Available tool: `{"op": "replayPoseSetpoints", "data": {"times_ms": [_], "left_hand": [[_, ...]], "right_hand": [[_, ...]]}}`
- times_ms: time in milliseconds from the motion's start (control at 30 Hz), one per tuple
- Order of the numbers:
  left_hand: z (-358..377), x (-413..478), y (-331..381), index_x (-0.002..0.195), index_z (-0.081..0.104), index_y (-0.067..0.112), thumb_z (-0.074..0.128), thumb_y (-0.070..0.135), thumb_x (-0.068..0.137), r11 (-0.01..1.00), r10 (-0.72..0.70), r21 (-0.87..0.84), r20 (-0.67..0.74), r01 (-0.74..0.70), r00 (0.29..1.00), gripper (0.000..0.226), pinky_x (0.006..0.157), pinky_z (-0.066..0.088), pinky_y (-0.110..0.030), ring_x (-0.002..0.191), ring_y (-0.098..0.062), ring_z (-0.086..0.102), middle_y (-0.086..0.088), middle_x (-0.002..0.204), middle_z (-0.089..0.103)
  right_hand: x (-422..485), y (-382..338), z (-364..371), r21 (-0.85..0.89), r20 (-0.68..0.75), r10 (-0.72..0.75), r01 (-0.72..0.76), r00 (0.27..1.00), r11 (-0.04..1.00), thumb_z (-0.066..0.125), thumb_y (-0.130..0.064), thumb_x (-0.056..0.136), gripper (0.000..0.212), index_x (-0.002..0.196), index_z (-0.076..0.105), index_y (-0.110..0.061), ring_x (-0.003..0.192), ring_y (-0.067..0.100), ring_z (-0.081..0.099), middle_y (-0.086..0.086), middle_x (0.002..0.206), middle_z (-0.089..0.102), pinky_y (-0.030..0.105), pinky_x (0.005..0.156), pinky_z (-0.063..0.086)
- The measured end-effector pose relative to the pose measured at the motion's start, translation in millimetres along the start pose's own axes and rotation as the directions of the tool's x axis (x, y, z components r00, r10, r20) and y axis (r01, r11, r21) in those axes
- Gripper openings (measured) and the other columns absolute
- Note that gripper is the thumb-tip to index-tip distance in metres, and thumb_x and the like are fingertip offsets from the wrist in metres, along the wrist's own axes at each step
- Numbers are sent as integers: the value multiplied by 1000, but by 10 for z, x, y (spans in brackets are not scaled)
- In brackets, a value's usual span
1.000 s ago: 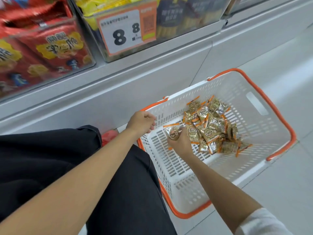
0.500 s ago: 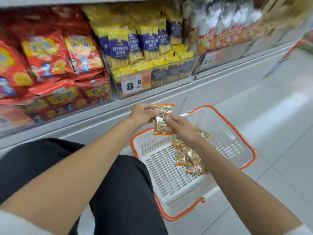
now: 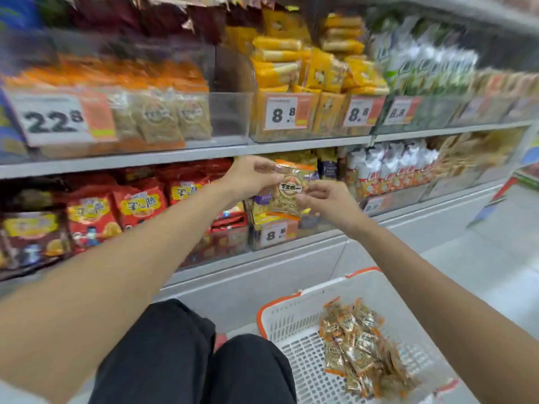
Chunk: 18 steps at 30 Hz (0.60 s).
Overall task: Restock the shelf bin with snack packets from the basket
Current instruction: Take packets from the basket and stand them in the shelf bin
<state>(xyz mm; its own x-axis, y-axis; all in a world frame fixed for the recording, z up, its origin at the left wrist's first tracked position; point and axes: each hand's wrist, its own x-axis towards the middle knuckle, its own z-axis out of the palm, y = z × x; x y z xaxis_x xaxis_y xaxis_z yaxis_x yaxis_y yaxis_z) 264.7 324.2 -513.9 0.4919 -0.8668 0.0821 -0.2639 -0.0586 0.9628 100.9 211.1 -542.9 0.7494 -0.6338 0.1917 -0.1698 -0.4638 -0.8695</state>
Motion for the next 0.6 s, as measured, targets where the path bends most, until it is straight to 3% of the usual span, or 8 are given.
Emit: {"op": "replayPoseSetpoints", "data": {"times_ms": [133,267,333,500,600], "left_hand": [[-802,36,662,92,69,17,73,13,84,990,128,74,-56,-124,990,10,74,55,-23,79,-10,65,-3,95,68],[-1471,77,1197,90,71,20,74,16,83,976,201,119,-181,-181,963,8,77,56,-24,88,-10,71,1,97,73],[-1704,121,1304,97,71,16,73,15,85,972,216,147,-220,-186,951,13,74,57,-22,88,-9,71,2,96,73],[-1981,348,1153,102,72,6,76,10,82,931,288,321,-355,-174,889,20,61,55,-16,83,-13,68,-3,91,72],[-2008,483,951,91,74,7,79,13,78,882,278,458,-324,-107,904,15,72,57,-27,79,-14,66,-3,84,71]], "right_hand": [[500,-835,107,-68,-51,-228,225,972,972,69,-10,88,12,95,71,0,69,5,60,5,80,69,26,69,49],[970,-1620,273,-94,-75,-378,371,923,924,68,-12,89,8,97,70,-9,70,4,60,-5,79,68,17,61,50],[1207,-1827,381,-128,-90,-426,414,900,901,69,-14,88,12,99,72,-8,74,5,62,-3,84,69,19,67,50],[1614,-1891,672,-292,-42,-392,364,919,884,72,-21,86,12,93,74,-12,81,14,66,-1,87,72,30,72,53],[1711,-1807,765,-393,37,-286,277,957,877,73,-23,84,9,79,72,-16,76,15,65,0,79,71,32,67,51]]}}
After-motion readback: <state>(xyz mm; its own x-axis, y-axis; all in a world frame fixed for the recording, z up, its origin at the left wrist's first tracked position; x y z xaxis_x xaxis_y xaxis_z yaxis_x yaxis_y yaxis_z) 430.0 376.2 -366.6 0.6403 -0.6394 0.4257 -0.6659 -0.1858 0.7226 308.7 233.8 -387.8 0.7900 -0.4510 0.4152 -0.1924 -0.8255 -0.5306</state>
